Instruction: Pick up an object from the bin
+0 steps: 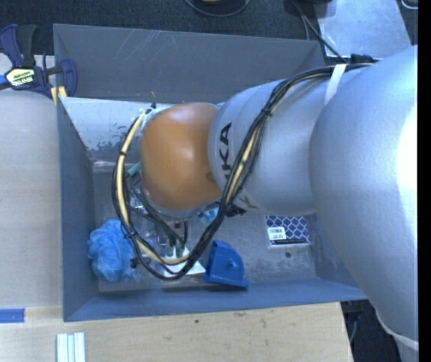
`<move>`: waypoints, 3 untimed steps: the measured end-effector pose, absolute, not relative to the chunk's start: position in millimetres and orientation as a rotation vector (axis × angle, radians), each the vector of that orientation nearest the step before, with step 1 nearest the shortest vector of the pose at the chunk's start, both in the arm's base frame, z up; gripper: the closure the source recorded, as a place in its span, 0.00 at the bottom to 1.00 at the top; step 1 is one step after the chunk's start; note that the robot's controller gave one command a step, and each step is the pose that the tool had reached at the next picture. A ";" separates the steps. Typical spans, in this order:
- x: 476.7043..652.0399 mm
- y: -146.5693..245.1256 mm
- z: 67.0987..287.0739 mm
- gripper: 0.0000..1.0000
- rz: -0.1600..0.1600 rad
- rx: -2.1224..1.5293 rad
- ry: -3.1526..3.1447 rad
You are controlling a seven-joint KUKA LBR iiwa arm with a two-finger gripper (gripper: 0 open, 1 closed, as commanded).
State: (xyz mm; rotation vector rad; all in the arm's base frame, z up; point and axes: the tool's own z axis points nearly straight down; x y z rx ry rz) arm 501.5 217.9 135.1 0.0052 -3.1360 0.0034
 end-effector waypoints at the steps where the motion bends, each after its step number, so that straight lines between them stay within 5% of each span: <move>1: 503.6 217.2 139.9 0.00 -0.001 -0.001 -3.143; 3: 544.0 176.6 140.7 0.00 -0.001 0.016 -3.150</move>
Offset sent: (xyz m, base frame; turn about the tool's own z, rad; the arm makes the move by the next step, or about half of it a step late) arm 0.0206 -0.0117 0.0065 0.0594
